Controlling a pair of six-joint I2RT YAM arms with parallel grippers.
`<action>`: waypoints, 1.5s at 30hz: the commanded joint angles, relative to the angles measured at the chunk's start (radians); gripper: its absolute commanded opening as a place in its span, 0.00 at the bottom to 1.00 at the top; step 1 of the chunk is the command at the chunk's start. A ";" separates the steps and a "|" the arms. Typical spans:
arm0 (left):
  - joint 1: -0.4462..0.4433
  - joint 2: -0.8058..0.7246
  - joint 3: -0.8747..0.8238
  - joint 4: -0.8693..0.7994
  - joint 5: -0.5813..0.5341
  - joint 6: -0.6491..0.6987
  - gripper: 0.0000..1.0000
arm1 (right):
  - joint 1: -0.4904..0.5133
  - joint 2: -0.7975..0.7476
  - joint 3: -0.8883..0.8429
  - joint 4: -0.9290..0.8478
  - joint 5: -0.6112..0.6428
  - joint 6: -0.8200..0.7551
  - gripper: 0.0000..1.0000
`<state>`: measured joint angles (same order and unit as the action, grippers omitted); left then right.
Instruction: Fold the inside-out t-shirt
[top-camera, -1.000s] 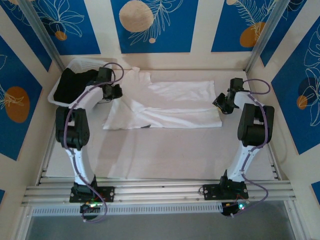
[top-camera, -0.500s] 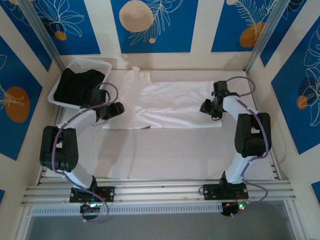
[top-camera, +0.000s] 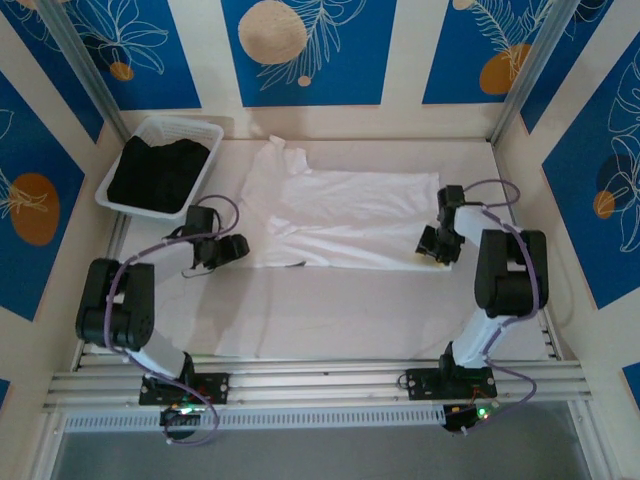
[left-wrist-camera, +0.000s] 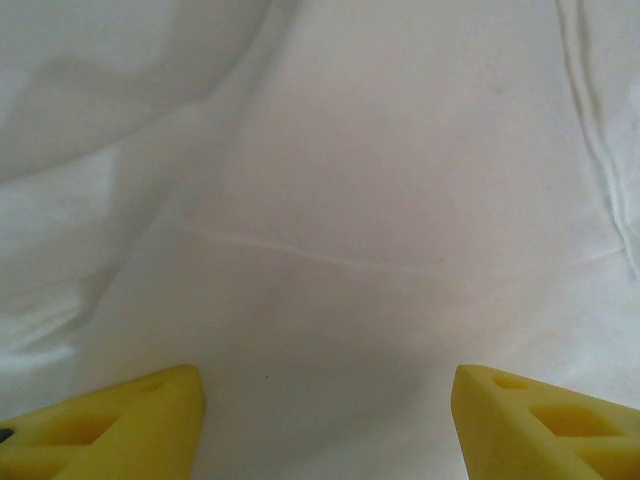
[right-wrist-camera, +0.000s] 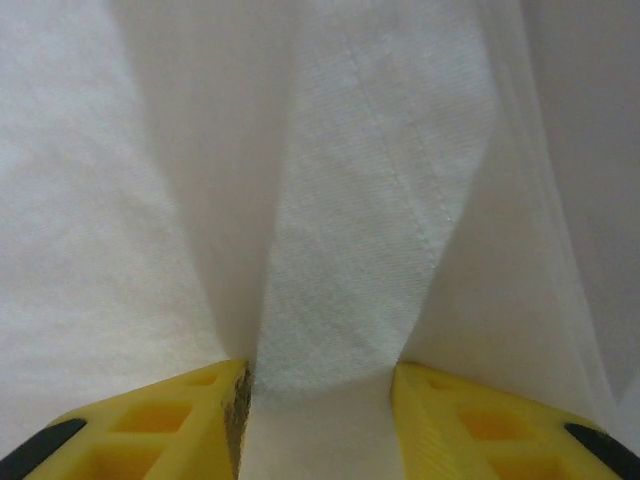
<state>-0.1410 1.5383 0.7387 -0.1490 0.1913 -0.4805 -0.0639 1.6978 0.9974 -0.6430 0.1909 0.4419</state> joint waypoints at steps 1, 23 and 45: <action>-0.010 -0.105 -0.081 -0.059 0.035 0.001 0.66 | -0.031 -0.160 -0.087 -0.001 -0.038 0.020 0.44; 0.065 -0.015 -0.071 0.134 0.158 -0.118 0.54 | 0.872 0.427 0.522 0.341 0.070 -0.618 0.63; 0.092 0.001 -0.157 0.172 0.160 -0.077 0.53 | 0.829 0.579 0.710 0.273 0.101 -0.585 0.31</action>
<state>-0.0669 1.5169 0.6094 0.0536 0.3573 -0.5919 0.7803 2.2467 1.6680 -0.3462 0.2794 -0.1463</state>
